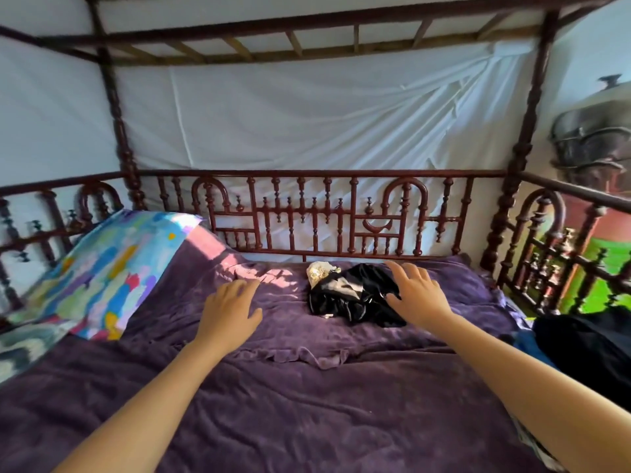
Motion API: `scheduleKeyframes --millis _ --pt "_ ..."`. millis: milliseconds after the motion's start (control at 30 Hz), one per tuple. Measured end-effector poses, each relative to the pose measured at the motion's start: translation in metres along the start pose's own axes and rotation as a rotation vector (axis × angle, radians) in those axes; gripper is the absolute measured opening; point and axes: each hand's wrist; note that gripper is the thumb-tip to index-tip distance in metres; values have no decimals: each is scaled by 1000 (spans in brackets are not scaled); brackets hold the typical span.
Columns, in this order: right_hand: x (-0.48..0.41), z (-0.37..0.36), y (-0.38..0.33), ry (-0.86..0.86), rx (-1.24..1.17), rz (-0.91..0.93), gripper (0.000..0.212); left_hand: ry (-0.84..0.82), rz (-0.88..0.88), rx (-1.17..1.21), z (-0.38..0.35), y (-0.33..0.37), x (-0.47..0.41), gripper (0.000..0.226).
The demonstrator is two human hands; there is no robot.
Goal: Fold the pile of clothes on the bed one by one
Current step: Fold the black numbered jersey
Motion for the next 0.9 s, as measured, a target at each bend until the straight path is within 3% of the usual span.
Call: scheduleKeyframes --millis 167,600,900 --pt "-25 -25 20 -80 9 -25 66 -63 17 -2 -27 3 -28 55" --pt "-103 -146 86 -359 -172 -186 64 -423 0 -21 -152 52 -106 53" --pt "-147 -208 105 -527 -193 -280 64 -592 33 -44 -215 29 -162 52"
Point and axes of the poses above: each hand's wrist, its own x-axis away from the middle knuckle, its own z-axis out of the back of the hand, y = z × x, and after that the axes turned 12 degrees about -y, right-handed
